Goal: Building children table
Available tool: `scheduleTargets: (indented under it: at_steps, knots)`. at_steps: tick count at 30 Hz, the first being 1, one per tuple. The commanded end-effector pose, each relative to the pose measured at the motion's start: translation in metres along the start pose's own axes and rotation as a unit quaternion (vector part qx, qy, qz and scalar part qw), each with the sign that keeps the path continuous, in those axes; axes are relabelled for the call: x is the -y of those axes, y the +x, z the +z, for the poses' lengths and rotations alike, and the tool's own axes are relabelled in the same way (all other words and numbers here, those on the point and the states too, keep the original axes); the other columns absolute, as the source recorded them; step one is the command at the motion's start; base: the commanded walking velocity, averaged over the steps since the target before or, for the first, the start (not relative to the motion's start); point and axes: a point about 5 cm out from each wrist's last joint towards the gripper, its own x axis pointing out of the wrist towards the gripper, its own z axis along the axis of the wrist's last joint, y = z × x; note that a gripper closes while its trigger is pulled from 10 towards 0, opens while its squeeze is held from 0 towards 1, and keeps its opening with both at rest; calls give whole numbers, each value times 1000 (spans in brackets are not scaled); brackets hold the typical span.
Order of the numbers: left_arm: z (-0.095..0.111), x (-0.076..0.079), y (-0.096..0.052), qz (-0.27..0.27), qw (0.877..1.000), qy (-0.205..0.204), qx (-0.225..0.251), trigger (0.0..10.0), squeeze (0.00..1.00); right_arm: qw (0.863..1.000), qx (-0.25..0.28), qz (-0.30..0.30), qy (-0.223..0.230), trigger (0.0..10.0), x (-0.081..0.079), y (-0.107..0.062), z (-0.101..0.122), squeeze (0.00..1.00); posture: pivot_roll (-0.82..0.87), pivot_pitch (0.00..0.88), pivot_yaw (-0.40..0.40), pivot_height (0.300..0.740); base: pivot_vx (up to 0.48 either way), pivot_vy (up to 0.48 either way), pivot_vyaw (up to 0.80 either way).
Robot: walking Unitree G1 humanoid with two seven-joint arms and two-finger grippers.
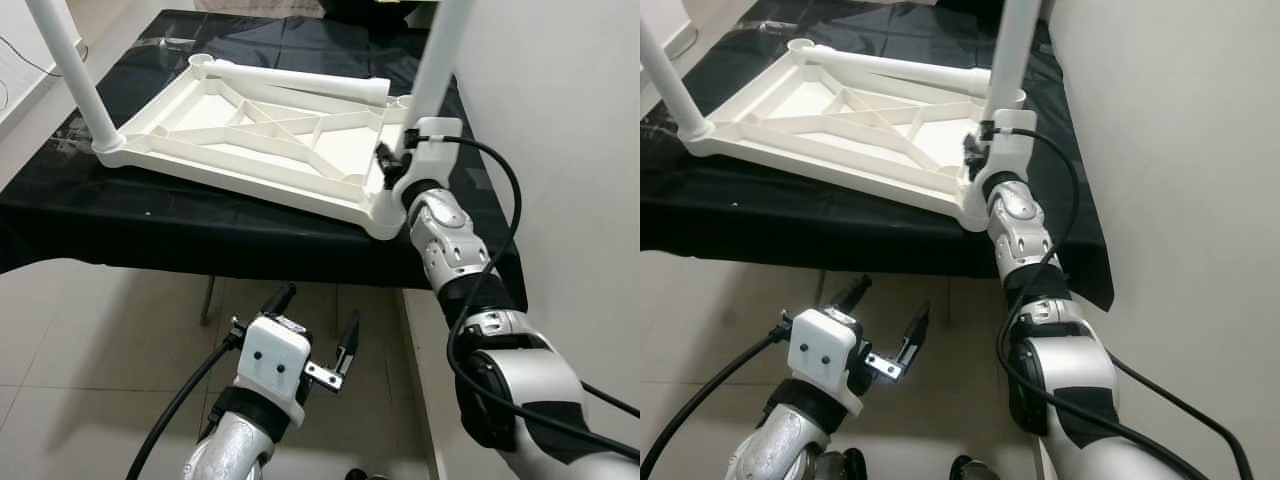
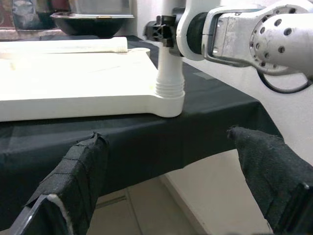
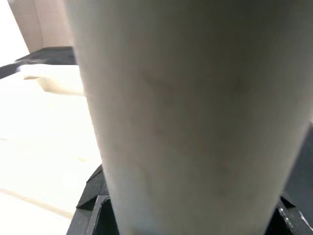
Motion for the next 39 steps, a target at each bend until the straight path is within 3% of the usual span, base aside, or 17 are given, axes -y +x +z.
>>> scheduleTargets:
  at_steps: [1,4,5,6,7,14,15,16,18,20,22,24,25,28,31,33,39]
  knots:
    - [-2,2,-1,-5,1000,2,-8,10000,0,996,-44,-80,23,0,12,-10,-23,0,101,239,-68,740,0,0,0]
    - [-1,1,0,-5,1000,2,-8,10000,0,994,-39,-90,40,0,0,-14,-23,0,103,238,-69,740,0,0,0]
    - [-1,1,0,-5,1000,3,-8,10000,0,994,-35,-85,55,4157,-13,-16,-23,0,102,239,-69,740,0,0,0]
    - [-2,1,0,-4,1000,3,-9,10000,0,996,-31,-61,60,10000,-24,-17,-24,0,102,240,-70,740,0,0,0]
    - [-2,1,0,-4,1000,3,-10,10000,0,997,-24,-47,62,10000,-32,-18,-23,1000,102,240,-72,740,0,0,0]
    - [-2,1,0,-3,1000,3,-11,10000,0,998,13,22,58,10000,-36,-13,-14,933,96,241,-73,740,0,0,0]
    - [-2,1,0,-3,1000,2,-11,10000,0,993,12,88,77,10000,-37,-11,-10,0,91,241,-72,740,0,0,0]
    - [-2,1,0,-3,1000,2,-11,10000,0,993,12,88,77,10000,-37,-11,-10,0,91,241,-72,740,0,0,0]
    - [-3,1,0,-3,1000,1,-12,10000,0,976,0,199,94,10000,-36,-10,-7,0,90,241,-71,740,0,0,0]
    - [-3,1,0,-3,1000,1,-12,10000,0,976,0,199,94,10000,-36,-10,-7,0,90,241,-71,740,0,0,0]
    - [-3,2,0,-5,1000,-1,-11,10000,0,940,-27,328,86,10000,-33,-12,-5,0,88,240,-72,740,0,0,0]
    - [-4,2,0,-7,1000,-1,-12,10000,0,882,-61,460,78,10000,-31,-20,-5,0,89,237,-74,740,0,0,0]
    - [-4,2,0,-7,1000,-1,-12,10000,0,882,-61,460,78,10000,-31,-20,-5,0,89,237,-74,740,0,0,0]
    - [-3,3,1,-7,1000,-3,-10,10000,0,805,-95,583,49,10000,-39,-32,-13,0,101,233,-80,740,0,0,0]
    - [-2,3,1,-7,1000,-4,-10,10000,0,790,-103,603,43,10000,-41,-34,-16,0,102,234,-81,740,0,0,0]
    - [-2,4,1,-8,1000,-3,-9,10000,0,764,-115,634,37,10000,-56,-38,-21,0,111,231,-86,740,0,0,0]
    - [-1,3,0,-7,1000,-2,-9,10000,0,739,-124,661,43,10000,-62,-41,-21,0,112,229,-87,740,0,0,0]
